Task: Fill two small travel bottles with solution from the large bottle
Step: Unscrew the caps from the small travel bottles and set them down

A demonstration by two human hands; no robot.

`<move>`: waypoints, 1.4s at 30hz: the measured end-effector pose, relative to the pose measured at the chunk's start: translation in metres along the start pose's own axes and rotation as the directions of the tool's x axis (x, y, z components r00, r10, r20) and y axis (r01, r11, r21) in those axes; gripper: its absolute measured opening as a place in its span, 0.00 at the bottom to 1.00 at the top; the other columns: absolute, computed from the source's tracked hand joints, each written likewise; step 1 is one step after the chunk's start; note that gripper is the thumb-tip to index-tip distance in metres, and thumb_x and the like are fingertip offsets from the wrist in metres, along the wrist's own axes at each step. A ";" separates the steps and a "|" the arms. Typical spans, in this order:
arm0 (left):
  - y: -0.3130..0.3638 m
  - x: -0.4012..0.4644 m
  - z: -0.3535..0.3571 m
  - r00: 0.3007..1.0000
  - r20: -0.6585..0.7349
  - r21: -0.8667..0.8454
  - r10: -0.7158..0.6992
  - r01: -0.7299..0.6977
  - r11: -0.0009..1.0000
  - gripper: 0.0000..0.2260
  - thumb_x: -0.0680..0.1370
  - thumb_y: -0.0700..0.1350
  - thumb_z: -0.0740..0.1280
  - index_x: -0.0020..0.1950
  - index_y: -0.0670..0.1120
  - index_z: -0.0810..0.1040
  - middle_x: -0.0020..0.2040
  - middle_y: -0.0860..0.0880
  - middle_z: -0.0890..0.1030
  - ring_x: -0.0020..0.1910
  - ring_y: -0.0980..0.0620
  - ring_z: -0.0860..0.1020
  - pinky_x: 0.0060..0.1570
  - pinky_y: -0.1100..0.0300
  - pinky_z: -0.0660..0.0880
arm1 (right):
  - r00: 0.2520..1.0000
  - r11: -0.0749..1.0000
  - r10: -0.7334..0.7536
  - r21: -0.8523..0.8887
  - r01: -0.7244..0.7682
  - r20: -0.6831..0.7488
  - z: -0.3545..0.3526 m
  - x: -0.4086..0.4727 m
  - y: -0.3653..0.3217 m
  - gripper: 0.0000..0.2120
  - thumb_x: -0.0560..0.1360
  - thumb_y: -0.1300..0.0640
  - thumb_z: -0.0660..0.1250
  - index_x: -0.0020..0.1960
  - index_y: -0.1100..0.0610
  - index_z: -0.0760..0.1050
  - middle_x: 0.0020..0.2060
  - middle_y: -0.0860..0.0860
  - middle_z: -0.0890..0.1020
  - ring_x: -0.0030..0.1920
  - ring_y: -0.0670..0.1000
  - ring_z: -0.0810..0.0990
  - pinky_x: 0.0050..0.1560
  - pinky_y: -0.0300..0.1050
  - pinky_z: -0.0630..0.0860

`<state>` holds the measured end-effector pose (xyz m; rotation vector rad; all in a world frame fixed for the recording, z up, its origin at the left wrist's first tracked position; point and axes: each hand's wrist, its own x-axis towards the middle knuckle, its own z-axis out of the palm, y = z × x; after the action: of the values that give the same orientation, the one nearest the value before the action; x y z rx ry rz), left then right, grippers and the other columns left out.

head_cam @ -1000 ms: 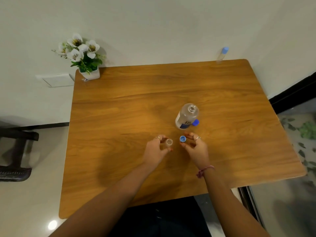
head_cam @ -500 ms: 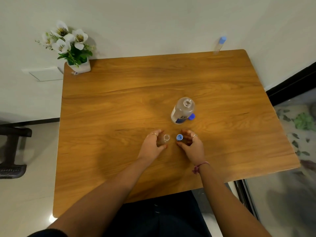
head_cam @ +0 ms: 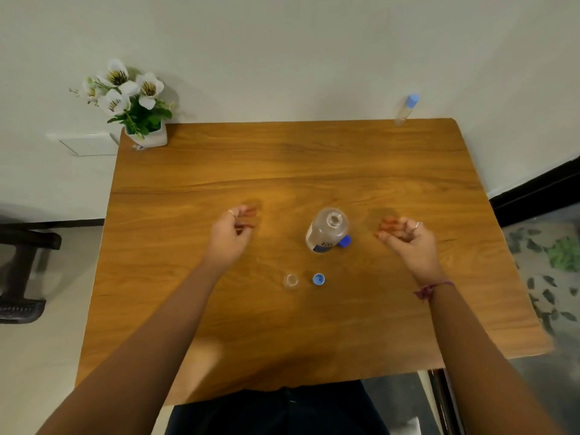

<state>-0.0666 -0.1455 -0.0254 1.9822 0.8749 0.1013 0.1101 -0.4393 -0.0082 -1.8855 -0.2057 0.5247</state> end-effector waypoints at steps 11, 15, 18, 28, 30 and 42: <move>0.166 0.082 0.063 0.978 -0.051 -0.214 0.203 -0.209 0.954 0.14 0.77 0.32 0.62 0.56 0.48 0.76 0.55 0.52 0.80 0.47 0.55 0.81 0.39 0.74 0.71 | 0.975 0.983 -0.147 -0.139 0.124 -0.167 -0.063 0.185 -0.054 0.14 0.75 0.60 0.68 0.59 0.57 0.74 0.49 0.50 0.81 0.47 0.47 0.82 0.44 0.40 0.79; 0.194 0.096 0.079 0.978 -0.054 -0.212 0.200 -0.207 0.955 0.13 0.78 0.33 0.62 0.56 0.47 0.78 0.54 0.52 0.80 0.51 0.51 0.80 0.44 0.67 0.71 | 0.967 0.953 -0.170 -0.282 0.112 -0.188 -0.074 0.244 -0.067 0.19 0.74 0.54 0.70 0.63 0.55 0.72 0.52 0.47 0.77 0.47 0.45 0.77 0.45 0.35 0.73; 0.203 0.103 0.088 0.980 -0.044 -0.211 0.192 -0.197 0.957 0.12 0.78 0.34 0.63 0.56 0.49 0.78 0.55 0.53 0.80 0.52 0.50 0.80 0.48 0.64 0.72 | 0.967 0.930 -0.186 -0.350 0.116 -0.176 -0.075 0.281 -0.072 0.19 0.74 0.56 0.69 0.65 0.55 0.72 0.60 0.52 0.76 0.48 0.44 0.74 0.50 0.34 0.67; 0.197 0.109 0.083 0.985 -0.064 -0.161 0.158 -0.167 0.973 0.13 0.78 0.36 0.65 0.53 0.56 0.77 0.52 0.59 0.80 0.53 0.53 0.80 0.52 0.63 0.75 | 0.977 0.874 -0.148 -0.482 0.057 -0.153 -0.048 0.327 -0.077 0.13 0.74 0.59 0.68 0.57 0.59 0.73 0.56 0.58 0.78 0.54 0.57 0.78 0.55 0.51 0.76; 0.197 0.109 0.080 0.981 -0.075 -0.125 0.179 -0.187 0.974 0.14 0.79 0.37 0.65 0.52 0.57 0.77 0.51 0.60 0.80 0.53 0.55 0.80 0.49 0.69 0.74 | 0.981 0.863 -0.153 -0.500 0.075 -0.118 -0.042 0.320 -0.084 0.14 0.74 0.59 0.69 0.58 0.59 0.74 0.55 0.57 0.78 0.53 0.57 0.79 0.55 0.49 0.76; 0.200 0.082 0.013 0.902 -0.259 0.204 0.345 -0.298 0.933 0.21 0.71 0.51 0.75 0.60 0.43 0.80 0.52 0.48 0.80 0.44 0.60 0.76 0.41 0.78 0.69 | 0.839 0.909 -0.258 -0.174 0.379 0.480 0.050 0.162 -0.224 0.14 0.69 0.46 0.73 0.41 0.58 0.80 0.31 0.50 0.83 0.32 0.46 0.83 0.33 0.35 0.78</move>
<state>0.1063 -0.1663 0.1023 2.2889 0.7454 0.5425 0.2553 -0.2512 0.1420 -1.9026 -0.9266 0.7194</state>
